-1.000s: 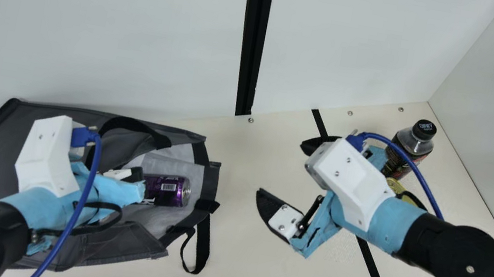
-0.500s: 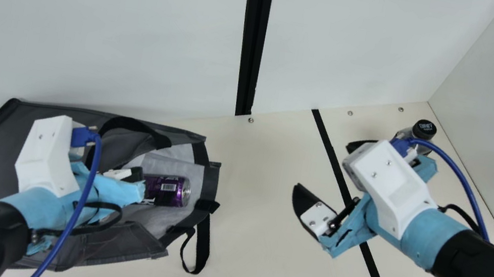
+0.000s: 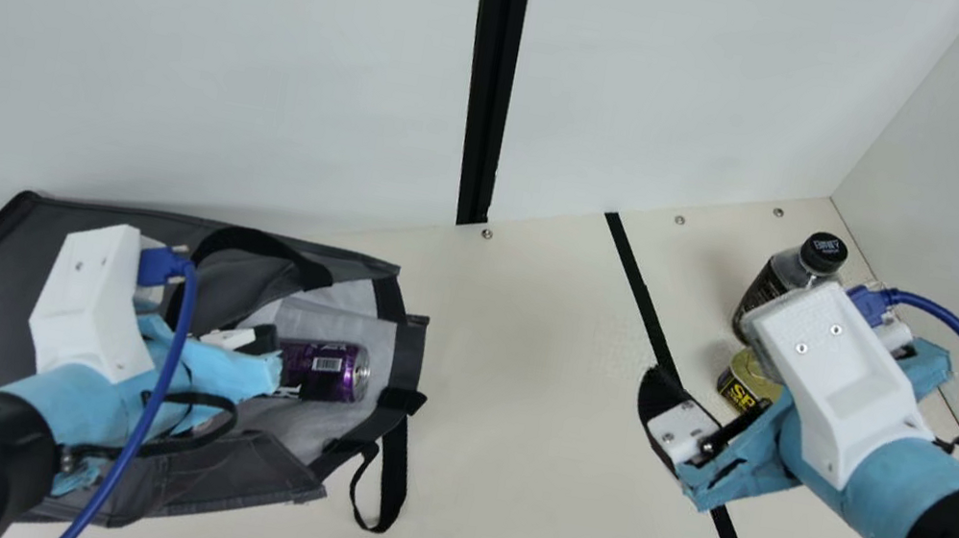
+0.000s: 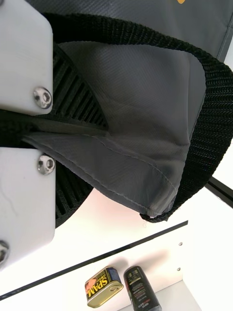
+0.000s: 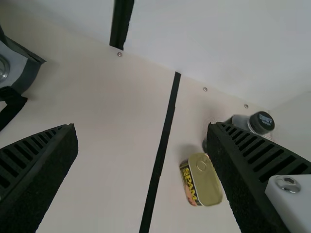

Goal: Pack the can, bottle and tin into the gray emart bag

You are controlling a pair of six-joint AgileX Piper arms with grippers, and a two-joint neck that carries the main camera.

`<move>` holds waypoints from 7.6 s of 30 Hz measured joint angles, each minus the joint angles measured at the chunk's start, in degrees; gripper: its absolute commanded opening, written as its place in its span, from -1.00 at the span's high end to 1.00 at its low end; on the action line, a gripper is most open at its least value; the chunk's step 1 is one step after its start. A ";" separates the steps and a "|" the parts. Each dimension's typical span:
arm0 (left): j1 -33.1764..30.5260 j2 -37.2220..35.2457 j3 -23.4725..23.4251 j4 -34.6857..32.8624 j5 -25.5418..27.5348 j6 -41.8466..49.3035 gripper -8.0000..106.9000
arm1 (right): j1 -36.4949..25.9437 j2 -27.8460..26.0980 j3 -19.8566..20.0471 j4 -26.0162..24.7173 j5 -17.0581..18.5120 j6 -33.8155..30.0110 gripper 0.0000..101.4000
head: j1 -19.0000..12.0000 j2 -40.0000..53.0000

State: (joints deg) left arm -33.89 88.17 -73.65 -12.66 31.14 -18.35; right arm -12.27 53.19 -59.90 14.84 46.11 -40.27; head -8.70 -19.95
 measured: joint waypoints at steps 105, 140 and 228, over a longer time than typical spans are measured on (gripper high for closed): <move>0.00 0.00 0.00 0.00 0.00 0.00 0.68 | 4.95 13.51 -23.66 -26.23 14.08 27.44 -0.79 | 0.00 0.09; 0.00 0.00 0.00 0.00 0.00 0.00 0.68 | -9.57 28.64 -30.48 -14.84 10.55 13.34 -0.79 | 0.00 0.09; 0.00 0.00 0.00 0.00 0.00 0.00 0.68 | -14.57 65.91 -58.18 -11.45 19.05 16.52 -0.79 | 0.00 0.09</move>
State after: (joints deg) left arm -33.89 88.17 -73.65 -12.66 31.14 -18.35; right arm -26.84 119.09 -118.07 3.39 65.16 -23.75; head -8.70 -19.86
